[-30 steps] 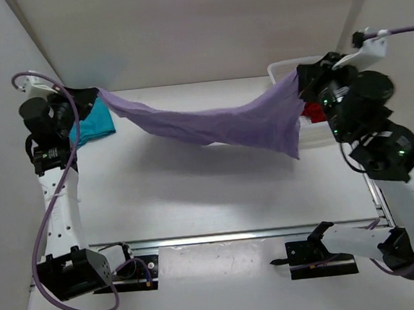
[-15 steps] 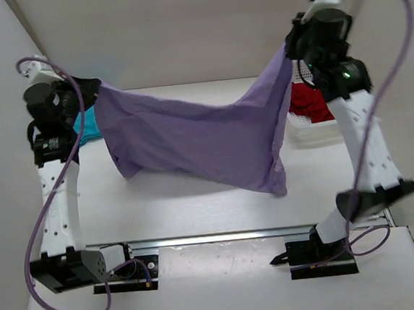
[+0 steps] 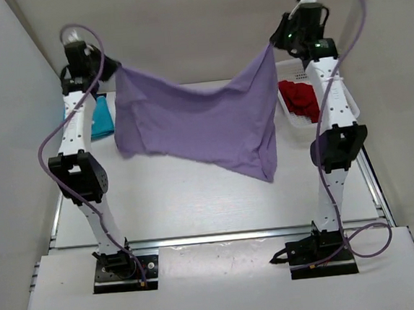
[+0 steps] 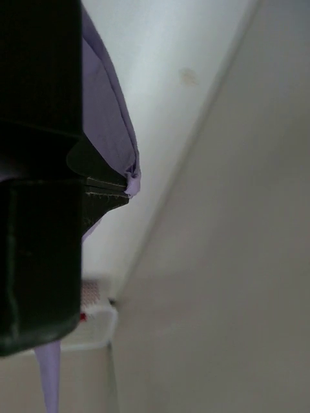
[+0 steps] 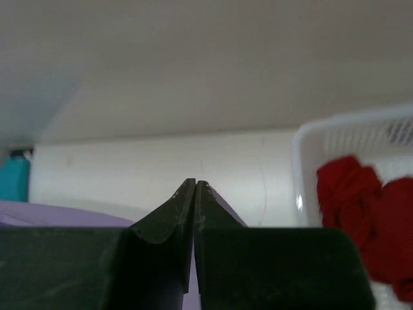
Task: Fold and stack the t-shirts
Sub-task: Flatten out the tshirt
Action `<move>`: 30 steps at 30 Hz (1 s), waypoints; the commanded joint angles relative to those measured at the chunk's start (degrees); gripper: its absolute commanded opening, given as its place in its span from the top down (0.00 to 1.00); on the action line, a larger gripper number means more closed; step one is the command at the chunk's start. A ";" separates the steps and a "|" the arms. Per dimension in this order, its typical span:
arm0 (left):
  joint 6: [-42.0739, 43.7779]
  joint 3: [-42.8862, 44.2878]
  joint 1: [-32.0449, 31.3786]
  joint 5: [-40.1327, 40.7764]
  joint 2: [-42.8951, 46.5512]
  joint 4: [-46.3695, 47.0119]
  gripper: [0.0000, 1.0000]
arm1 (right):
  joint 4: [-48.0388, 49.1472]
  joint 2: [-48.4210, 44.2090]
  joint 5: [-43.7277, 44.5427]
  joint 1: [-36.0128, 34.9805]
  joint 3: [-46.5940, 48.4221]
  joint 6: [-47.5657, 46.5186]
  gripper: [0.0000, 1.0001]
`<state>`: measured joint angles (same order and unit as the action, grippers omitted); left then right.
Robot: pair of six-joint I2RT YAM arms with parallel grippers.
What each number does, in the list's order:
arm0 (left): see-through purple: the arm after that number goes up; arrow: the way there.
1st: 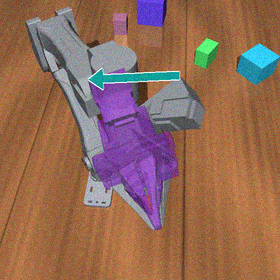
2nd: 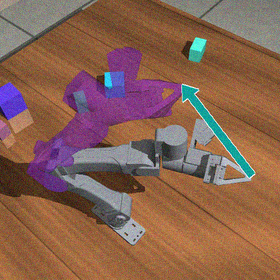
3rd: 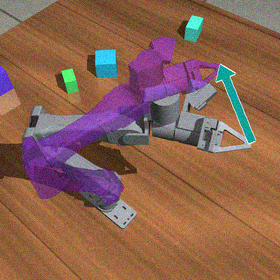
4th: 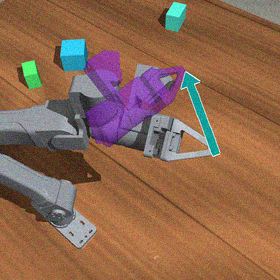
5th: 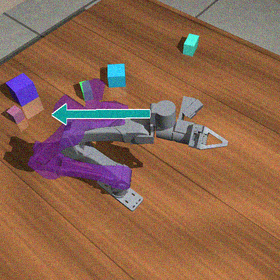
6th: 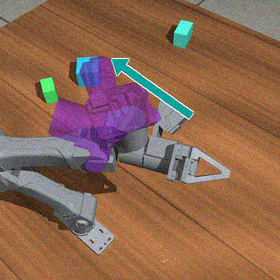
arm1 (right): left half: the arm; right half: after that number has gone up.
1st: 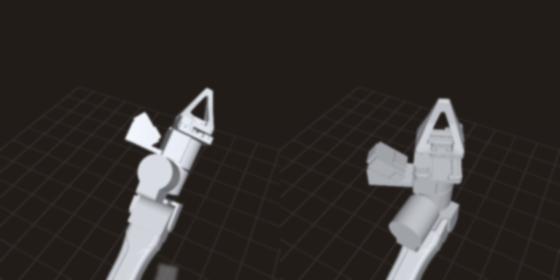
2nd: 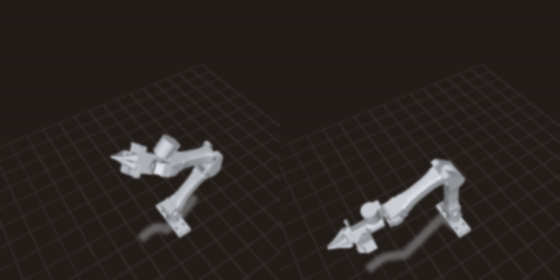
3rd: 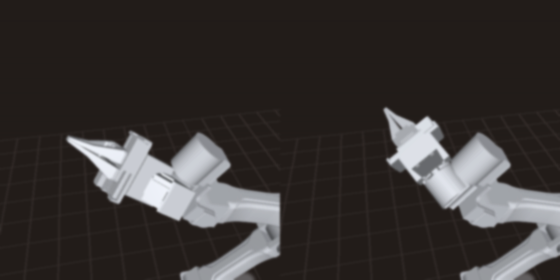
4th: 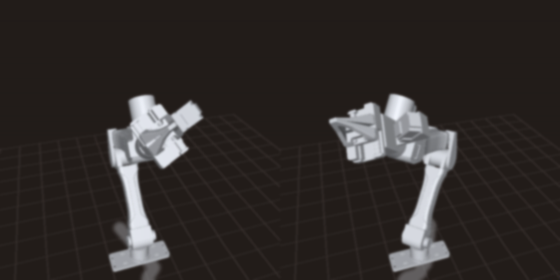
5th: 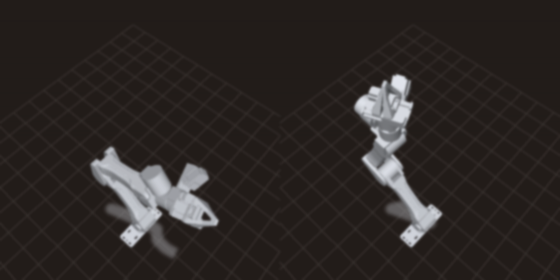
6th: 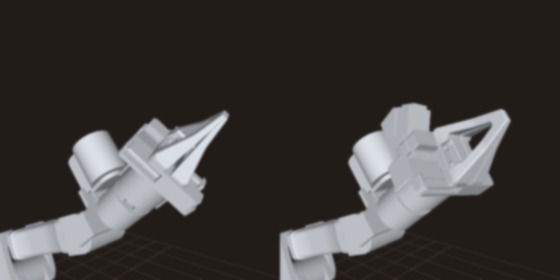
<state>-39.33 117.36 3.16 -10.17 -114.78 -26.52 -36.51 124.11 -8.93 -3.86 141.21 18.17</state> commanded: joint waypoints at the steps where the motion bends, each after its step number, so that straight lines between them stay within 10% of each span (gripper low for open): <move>1: -4.42 15.25 3.42 -0.46 6.50 4.19 1.00 | 20.22 -14.23 -0.13 1.58 2.16 2.48 1.00; 13: -4.71 6.33 12.05 0.23 14.49 8.77 1.00 | 13.93 -23.38 1.81 2.89 -7.67 -0.07 1.00; 25: 1.80 -63.69 8.79 12.72 49.37 21.86 1.00 | 28.26 -58.26 14.00 -4.83 -84.75 0.98 1.00; 30: 0.48 -74.02 7.05 8.86 52.12 18.09 1.00 | 22.90 -66.10 9.65 -4.23 -102.41 11.95 1.00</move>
<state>-39.42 45.12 11.53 -1.26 -64.69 -10.31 -16.53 64.27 0.60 -9.65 43.27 23.05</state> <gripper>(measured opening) 0.043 0.007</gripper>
